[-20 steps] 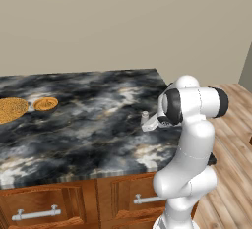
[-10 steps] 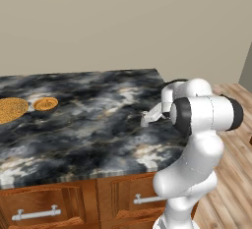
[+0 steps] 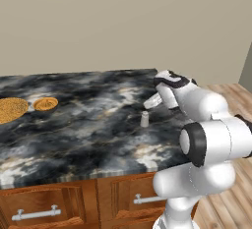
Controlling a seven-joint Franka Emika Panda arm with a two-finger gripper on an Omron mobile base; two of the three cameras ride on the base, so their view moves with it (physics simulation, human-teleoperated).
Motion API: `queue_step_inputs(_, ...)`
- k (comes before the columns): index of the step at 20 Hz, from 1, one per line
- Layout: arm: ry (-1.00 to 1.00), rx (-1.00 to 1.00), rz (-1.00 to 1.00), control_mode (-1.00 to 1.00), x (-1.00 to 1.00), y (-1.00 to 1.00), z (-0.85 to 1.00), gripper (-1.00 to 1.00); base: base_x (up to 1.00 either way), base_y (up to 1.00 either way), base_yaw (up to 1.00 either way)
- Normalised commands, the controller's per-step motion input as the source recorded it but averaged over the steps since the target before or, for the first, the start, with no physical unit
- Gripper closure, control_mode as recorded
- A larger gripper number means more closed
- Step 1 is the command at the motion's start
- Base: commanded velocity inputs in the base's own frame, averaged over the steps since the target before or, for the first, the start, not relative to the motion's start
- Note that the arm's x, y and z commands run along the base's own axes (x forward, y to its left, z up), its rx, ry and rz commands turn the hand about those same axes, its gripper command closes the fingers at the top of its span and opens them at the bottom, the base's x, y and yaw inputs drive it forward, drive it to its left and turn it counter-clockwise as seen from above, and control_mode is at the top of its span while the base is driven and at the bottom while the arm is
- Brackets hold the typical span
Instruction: Move the condiment bottle and shaker from the cabinet to the dining counter.
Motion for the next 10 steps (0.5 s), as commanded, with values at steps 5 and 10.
queue_step_inputs(5,0.45,-0.11,-0.18,-1.00,-0.45,0.05,1.00,-1.00,0.00,0.00,0.00)
queue_step_inputs(10,0.47,-0.04,-0.26,-1.00,-0.79,0.01,0.90,-1.00,0.00,0.00,0.00)
